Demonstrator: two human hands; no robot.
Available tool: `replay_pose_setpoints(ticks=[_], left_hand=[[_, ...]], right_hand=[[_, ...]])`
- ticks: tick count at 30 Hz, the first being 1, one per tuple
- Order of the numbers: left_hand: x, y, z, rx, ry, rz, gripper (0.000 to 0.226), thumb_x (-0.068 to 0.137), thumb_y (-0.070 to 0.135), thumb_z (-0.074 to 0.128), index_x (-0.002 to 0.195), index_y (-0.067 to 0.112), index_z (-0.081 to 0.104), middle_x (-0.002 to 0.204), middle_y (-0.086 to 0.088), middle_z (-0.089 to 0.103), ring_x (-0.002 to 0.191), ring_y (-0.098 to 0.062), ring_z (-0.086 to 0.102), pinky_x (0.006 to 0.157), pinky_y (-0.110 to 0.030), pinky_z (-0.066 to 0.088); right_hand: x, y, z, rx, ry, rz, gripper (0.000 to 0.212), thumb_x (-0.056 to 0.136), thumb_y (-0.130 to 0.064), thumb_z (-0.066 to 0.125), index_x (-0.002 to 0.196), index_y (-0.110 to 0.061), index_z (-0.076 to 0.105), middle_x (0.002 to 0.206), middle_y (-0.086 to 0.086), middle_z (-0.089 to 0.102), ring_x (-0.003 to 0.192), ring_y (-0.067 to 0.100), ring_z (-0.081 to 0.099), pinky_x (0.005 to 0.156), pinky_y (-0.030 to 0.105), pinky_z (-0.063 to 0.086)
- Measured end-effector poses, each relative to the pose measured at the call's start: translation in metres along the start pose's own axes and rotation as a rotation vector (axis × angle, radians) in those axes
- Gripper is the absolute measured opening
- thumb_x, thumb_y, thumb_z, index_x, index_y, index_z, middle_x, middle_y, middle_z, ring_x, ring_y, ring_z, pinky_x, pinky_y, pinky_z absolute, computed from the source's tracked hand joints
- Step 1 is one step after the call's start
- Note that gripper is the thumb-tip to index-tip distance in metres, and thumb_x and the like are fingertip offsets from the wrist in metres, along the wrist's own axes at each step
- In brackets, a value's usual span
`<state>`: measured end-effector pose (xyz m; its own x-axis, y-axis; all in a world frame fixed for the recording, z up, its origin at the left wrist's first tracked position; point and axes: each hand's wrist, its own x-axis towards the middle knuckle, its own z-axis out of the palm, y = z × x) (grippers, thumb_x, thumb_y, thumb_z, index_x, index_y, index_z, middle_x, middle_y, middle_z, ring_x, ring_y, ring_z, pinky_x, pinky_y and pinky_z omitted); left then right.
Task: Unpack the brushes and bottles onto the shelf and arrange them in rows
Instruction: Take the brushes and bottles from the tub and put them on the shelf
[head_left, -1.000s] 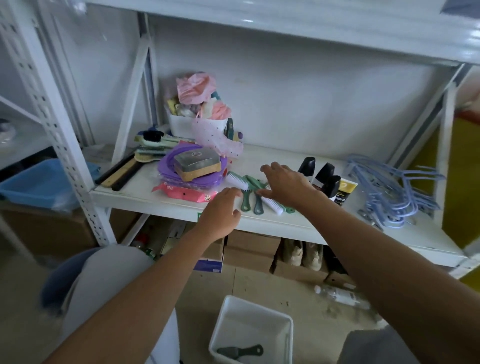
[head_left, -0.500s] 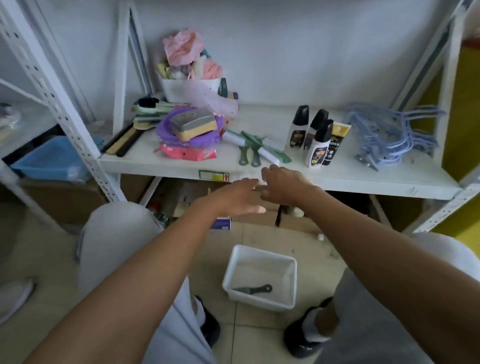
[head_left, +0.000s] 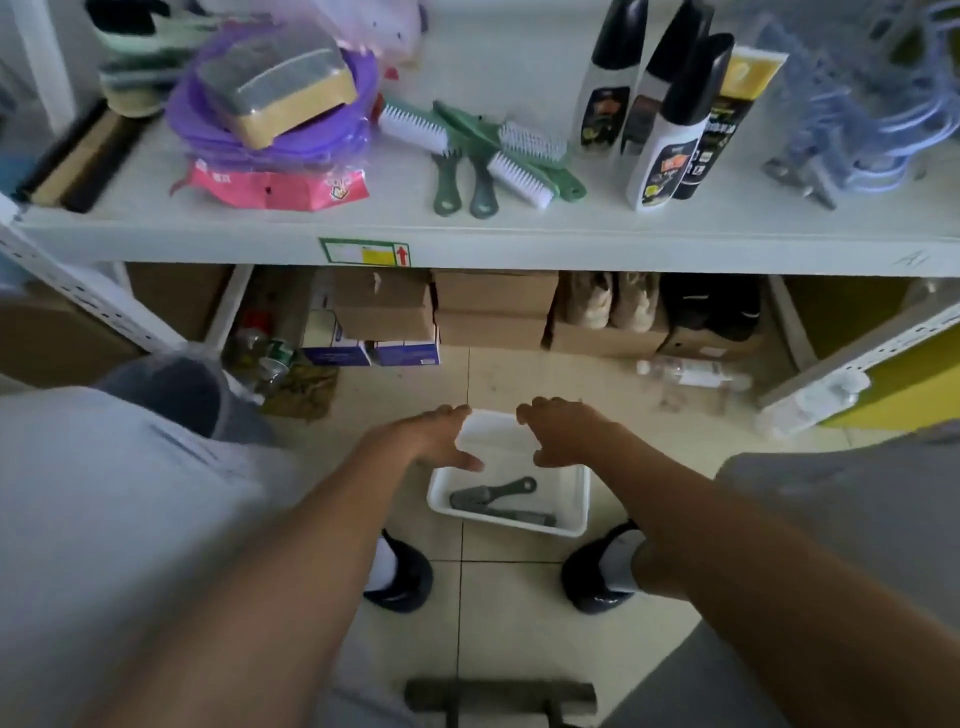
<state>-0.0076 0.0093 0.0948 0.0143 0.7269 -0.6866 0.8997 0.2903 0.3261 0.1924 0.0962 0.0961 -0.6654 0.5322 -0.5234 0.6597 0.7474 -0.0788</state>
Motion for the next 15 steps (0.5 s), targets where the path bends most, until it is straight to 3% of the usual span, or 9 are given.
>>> replay_pose_setpoints(ticks=[6, 12, 15], left_hand=[[0.054, -0.012, 0.046, -0.065, -0.117, 0.039, 0.081, 0.092, 0.04, 0.067, 0.158, 0.022, 0.022, 0.156, -0.005, 0.039, 0.131, -0.026, 0.049, 0.107, -0.045, 0.045], [0.095, -0.007, 0.08, -0.041, -0.163, 0.089, 0.047, 0.1, 0.016, 0.055, 0.144, 0.015, 0.041, 0.139, -0.008, 0.053, 0.116, -0.024, 0.056, 0.097, -0.037, 0.047], [0.109, -0.005, 0.092, -0.065, -0.145, 0.093, 0.051, 0.097, 0.012, 0.056, 0.146, 0.015, 0.042, 0.134, -0.008, 0.054, 0.112, -0.025, 0.058, 0.089, -0.035, 0.046]], right_hand=[[0.045, 0.003, 0.074, 0.024, -0.177, -0.062, 0.067, 0.083, -0.037, 0.072, 0.139, -0.017, 0.042, 0.129, 0.007, 0.053, 0.111, 0.025, 0.058, 0.092, 0.04, 0.052], [0.083, -0.008, 0.134, 0.033, -0.236, -0.078, 0.069, 0.081, -0.042, 0.074, 0.139, -0.019, 0.044, 0.13, 0.006, 0.052, 0.118, 0.025, 0.05, 0.1, 0.04, 0.044], [0.101, -0.018, 0.155, -0.014, -0.236, -0.099, 0.068, 0.084, -0.042, 0.069, 0.144, -0.022, 0.044, 0.138, 0.007, 0.047, 0.123, 0.027, 0.044, 0.102, 0.04, 0.041]])
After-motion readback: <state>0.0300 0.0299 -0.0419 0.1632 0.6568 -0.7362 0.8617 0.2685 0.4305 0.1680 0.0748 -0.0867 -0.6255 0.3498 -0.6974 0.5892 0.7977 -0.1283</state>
